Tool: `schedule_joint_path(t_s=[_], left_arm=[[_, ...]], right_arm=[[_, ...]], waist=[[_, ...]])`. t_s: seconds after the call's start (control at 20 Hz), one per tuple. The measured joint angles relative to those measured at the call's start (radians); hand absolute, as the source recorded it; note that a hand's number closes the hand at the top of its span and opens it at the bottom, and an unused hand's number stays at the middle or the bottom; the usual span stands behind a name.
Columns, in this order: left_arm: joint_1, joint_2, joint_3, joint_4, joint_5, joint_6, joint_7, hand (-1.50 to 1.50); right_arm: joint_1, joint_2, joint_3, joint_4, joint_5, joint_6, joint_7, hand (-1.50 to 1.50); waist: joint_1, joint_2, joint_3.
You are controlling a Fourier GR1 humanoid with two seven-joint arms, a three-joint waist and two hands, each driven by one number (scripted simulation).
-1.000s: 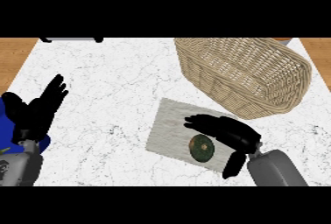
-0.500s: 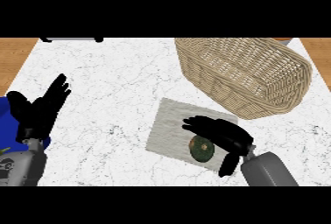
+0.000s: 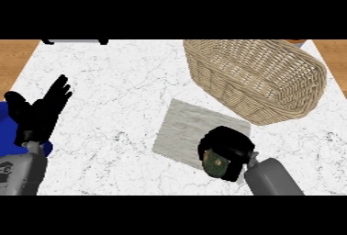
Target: Pick the squash from the placemat and place it in the basket
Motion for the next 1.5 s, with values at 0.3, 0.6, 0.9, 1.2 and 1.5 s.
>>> schedule_joint_path(t_s=[0.3, 0.6, 0.9, 1.2, 1.5], left_arm=[[0.014, -0.004, 0.004, -0.036, -0.001, -0.013, 0.03, 0.0], [0.01, -0.01, -0.001, -0.038, -0.005, -0.009, 0.026, 0.0], [-0.009, -0.023, -0.022, -0.04, -0.006, -0.019, 0.027, 0.0], [-0.037, -0.038, -0.052, -0.031, -0.01, -0.034, 0.031, 0.0], [-0.051, -0.052, -0.077, -0.022, -0.022, -0.038, 0.036, 0.0]], right_arm=[[-0.003, 0.027, 0.011, 0.004, 0.035, -0.015, 0.031, 1.5], [0.003, 0.104, -0.052, -0.004, -0.034, -0.076, 0.442, 1.5], [-0.032, 0.139, -0.048, -0.009, -0.135, -0.209, 0.802, 1.5], [-0.132, 0.151, 0.019, -0.077, -0.299, -0.479, 1.026, 1.5], [-0.319, 0.154, 0.122, -0.11, -0.279, -0.745, 1.26, 1.5]], waist=[[0.002, -0.004, -0.004], [0.011, -0.001, -0.005], [0.058, 0.01, 0.004], [0.111, 0.015, 0.01], [0.142, 0.007, 0.004]])
